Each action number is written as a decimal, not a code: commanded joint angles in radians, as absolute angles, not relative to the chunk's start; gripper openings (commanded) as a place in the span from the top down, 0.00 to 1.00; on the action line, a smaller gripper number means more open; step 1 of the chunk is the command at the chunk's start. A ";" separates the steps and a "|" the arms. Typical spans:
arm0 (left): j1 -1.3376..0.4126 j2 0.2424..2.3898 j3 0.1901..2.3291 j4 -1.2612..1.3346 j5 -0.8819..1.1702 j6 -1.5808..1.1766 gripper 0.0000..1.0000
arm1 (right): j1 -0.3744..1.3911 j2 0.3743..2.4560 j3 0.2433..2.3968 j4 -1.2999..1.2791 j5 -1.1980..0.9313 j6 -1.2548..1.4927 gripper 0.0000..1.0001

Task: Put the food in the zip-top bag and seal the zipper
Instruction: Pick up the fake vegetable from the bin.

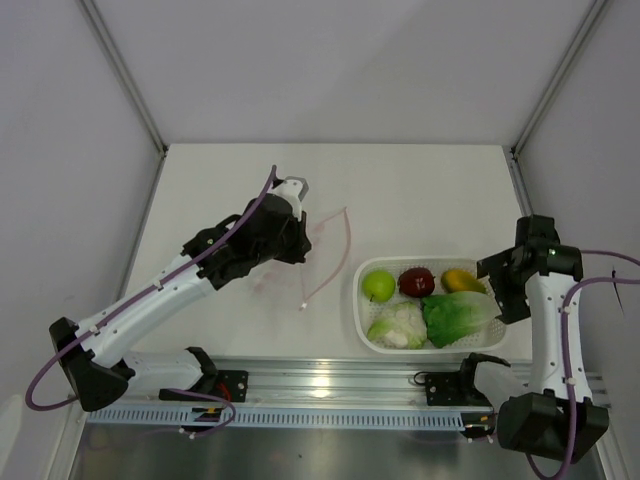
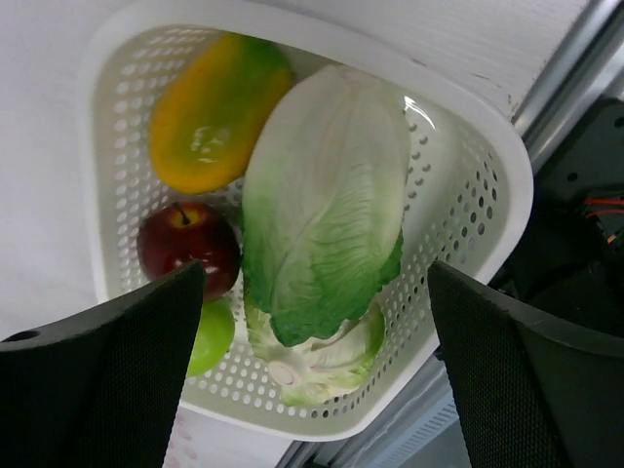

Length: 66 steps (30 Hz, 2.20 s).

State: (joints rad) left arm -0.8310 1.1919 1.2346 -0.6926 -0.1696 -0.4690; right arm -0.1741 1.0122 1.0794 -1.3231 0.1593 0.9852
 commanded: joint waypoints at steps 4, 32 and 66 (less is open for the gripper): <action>-0.824 1.167 1.235 -0.654 -0.130 -0.456 0.99 | -0.230 0.986 0.974 -1.411 0.109 1.041 0.04; -0.824 1.141 1.212 -0.649 -0.127 -0.466 1.00 | -0.051 1.091 0.782 -1.158 0.201 1.253 0.13; -0.825 1.192 1.236 -0.655 -0.130 -0.457 1.00 | 0.342 0.891 1.182 -1.166 0.193 0.996 1.00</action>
State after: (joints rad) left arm -0.8307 1.1820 1.2022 -0.6670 -0.1295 -0.4694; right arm 0.2932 0.8677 1.1049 -1.2587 0.2260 1.1305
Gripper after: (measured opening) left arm 0.005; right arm 0.112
